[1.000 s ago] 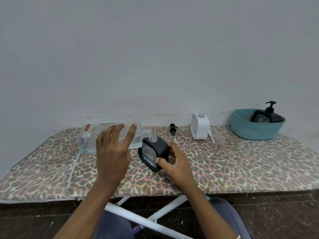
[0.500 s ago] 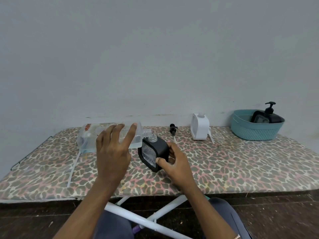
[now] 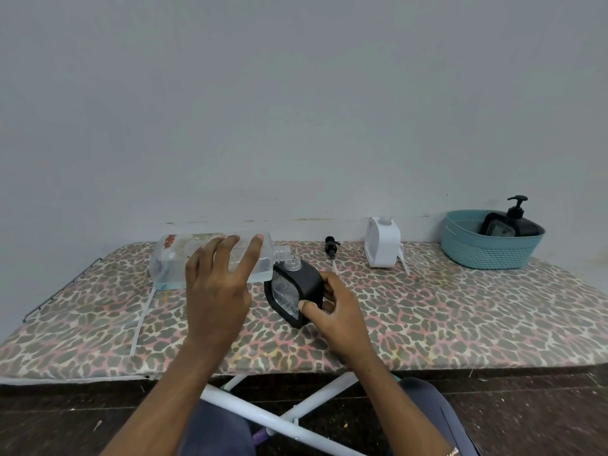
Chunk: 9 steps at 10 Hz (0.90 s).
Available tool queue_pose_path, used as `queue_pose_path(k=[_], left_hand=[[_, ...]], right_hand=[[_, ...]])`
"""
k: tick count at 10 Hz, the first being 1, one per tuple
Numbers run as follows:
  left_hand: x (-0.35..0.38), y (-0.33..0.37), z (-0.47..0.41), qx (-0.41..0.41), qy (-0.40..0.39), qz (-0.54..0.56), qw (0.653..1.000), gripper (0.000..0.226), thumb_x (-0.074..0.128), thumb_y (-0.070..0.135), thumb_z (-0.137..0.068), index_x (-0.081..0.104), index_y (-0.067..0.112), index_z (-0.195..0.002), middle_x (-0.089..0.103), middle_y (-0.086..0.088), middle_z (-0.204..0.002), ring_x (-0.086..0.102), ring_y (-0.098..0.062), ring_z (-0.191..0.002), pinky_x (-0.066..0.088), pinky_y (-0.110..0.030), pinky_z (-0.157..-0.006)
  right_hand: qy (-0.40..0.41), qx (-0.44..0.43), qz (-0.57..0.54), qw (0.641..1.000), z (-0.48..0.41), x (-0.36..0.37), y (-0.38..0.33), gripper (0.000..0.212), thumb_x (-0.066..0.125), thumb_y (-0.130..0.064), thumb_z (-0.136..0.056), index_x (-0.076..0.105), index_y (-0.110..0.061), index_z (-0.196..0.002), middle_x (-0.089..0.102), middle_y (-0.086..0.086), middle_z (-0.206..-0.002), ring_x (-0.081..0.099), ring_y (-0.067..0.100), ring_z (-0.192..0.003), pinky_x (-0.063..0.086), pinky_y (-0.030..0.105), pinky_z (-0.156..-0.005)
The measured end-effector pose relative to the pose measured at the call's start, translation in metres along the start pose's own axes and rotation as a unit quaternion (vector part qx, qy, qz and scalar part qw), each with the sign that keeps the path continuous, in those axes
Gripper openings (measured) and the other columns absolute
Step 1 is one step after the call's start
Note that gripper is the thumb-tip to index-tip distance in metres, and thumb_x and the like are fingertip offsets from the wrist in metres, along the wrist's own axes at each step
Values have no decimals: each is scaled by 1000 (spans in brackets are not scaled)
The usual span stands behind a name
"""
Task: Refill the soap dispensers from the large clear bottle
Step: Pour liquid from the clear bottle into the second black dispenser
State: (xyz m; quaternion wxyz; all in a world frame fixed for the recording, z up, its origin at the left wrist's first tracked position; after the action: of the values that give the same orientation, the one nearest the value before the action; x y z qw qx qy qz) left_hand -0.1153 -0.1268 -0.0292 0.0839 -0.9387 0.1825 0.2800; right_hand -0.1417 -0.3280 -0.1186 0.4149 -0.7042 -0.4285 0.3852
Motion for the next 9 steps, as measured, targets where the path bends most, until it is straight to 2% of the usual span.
queue_pose_path(k=[9], left_hand=[[1, -1, 0, 0, 1, -6, 1000, 92, 70, -18, -63, 60, 19, -147, 61, -16, -134, 53, -39, -128, 36, -52, -106]], right_hand=[[-3, -3, 5, 1000, 1, 0, -3, 37, 74, -31, -87, 62, -38, -121, 73, -11, -119, 69, 10, -116, 60, 42, -99]])
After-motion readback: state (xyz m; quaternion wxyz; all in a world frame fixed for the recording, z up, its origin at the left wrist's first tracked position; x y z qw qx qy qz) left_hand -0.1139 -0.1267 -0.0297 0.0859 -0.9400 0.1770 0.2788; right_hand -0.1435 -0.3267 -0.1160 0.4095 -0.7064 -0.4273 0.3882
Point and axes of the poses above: each hand's wrist, its own z-axis away from the middle knuckle, its own x-axis out of the palm, y = z × x, the point moved 8 cm from there along -z, towards the middle knuckle
